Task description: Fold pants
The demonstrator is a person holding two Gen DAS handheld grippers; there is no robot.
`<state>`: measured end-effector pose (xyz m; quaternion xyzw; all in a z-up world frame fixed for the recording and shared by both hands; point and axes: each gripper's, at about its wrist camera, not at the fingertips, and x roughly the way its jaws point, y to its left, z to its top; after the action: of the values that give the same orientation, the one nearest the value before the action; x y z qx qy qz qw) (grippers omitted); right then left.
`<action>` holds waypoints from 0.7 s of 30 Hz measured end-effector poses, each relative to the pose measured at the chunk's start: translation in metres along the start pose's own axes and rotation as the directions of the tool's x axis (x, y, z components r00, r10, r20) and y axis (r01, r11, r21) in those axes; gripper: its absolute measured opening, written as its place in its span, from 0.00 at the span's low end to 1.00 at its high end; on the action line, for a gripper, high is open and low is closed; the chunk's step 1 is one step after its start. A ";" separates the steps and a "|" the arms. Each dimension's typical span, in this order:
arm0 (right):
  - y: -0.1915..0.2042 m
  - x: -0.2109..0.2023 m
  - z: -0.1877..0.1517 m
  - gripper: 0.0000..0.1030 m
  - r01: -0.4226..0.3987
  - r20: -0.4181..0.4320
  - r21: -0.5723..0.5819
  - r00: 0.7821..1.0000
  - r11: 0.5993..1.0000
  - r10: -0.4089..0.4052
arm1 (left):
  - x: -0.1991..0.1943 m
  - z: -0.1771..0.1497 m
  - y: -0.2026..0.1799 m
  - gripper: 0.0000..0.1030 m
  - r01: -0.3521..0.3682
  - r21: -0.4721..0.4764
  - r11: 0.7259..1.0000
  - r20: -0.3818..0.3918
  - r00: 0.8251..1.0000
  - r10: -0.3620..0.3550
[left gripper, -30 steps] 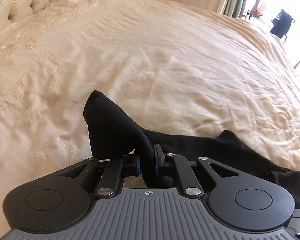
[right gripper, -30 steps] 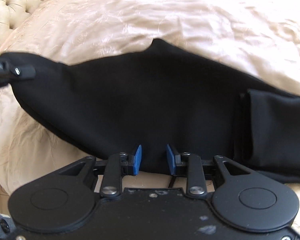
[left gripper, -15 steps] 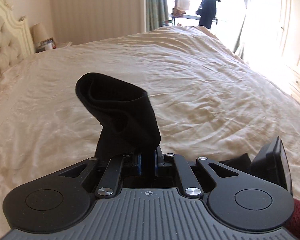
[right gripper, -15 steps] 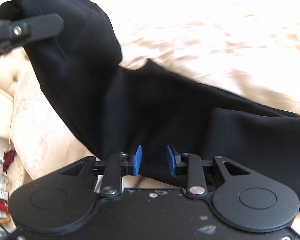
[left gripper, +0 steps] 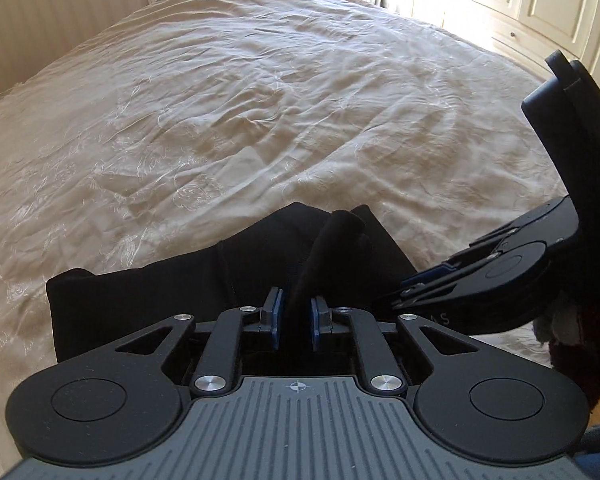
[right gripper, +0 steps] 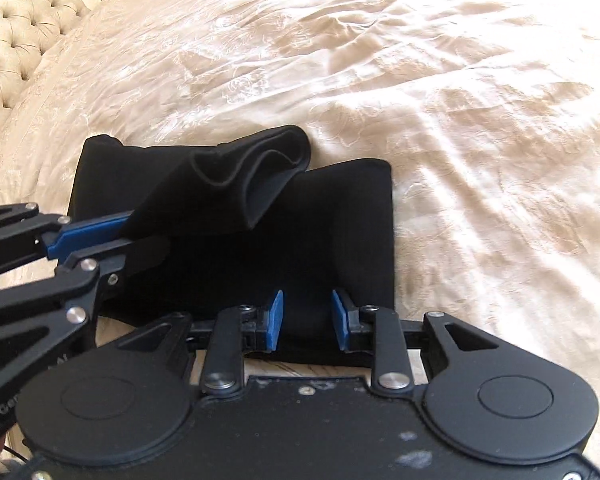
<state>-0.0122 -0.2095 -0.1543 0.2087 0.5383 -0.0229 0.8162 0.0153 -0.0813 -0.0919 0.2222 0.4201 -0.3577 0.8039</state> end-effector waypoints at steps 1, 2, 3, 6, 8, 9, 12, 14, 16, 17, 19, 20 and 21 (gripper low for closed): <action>-0.003 -0.001 0.001 0.28 0.004 0.002 -0.002 1.000 1.000 -0.004 | -0.004 -0.001 0.003 0.19 0.026 -0.016 1.000 0.007 1.000 -0.026; -0.010 -0.005 0.001 0.29 0.011 0.005 0.000 1.000 1.000 -0.011 | -0.008 0.001 0.004 0.19 0.061 -0.029 0.998 0.021 0.998 -0.061; -0.017 -0.009 0.003 0.29 0.014 0.009 0.005 1.000 1.000 -0.014 | -0.015 0.001 0.004 0.20 0.090 -0.032 0.995 0.035 0.995 -0.089; -0.024 -0.017 0.013 0.30 0.026 0.040 0.036 0.999 0.999 -0.027 | -0.030 0.001 0.001 0.22 0.098 0.013 0.995 0.080 0.992 -0.098; -0.027 -0.025 0.017 0.31 0.038 0.081 0.056 0.996 0.998 -0.042 | -0.033 -0.001 -0.001 0.28 0.033 0.032 0.999 0.097 0.995 -0.036; -0.028 -0.029 0.020 0.32 0.036 0.102 0.065 0.994 0.997 -0.043 | -0.032 -0.001 0.001 0.31 0.001 0.024 1.000 0.094 0.996 -0.004; -0.029 -0.037 0.026 0.38 -0.020 0.151 0.108 0.989 0.994 0.003 | -0.017 -0.003 0.019 0.31 -0.095 -0.064 0.993 0.022 0.995 0.097; -0.027 -0.033 0.030 0.44 -0.072 0.156 0.132 0.986 0.989 0.051 | -0.005 -0.007 0.036 0.31 -0.155 -0.144 0.977 -0.052 0.988 0.149; -0.016 -0.015 0.038 0.44 -0.107 0.144 0.148 0.986 0.983 0.085 | 0.007 -0.016 0.061 0.31 -0.177 -0.238 0.955 -0.126 0.980 0.151; -0.012 -0.011 0.039 0.45 -0.111 0.137 0.149 0.986 0.983 0.091 | 0.013 -0.020 0.070 0.31 -0.180 -0.272 0.945 -0.160 0.977 0.140; -0.005 -0.001 0.037 0.46 -0.094 0.107 0.141 0.991 0.986 0.080 | 0.031 -0.033 0.088 0.31 -0.140 -0.317 0.938 -0.249 0.967 0.060; -0.002 0.007 0.037 0.47 -0.084 0.086 0.137 0.994 0.987 0.072 | 0.038 -0.037 0.093 0.31 -0.109 -0.318 0.942 -0.275 0.961 0.019; -0.001 0.011 0.036 0.47 -0.081 0.071 0.137 0.995 0.987 0.072 | 0.040 -0.040 0.095 0.31 -0.091 -0.314 0.945 -0.276 0.961 0.001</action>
<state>0.0229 -0.2217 -0.1523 0.2853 0.4999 -0.0360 0.8170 0.0825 -0.0089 -0.1417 0.1443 0.5742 -0.2310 0.7721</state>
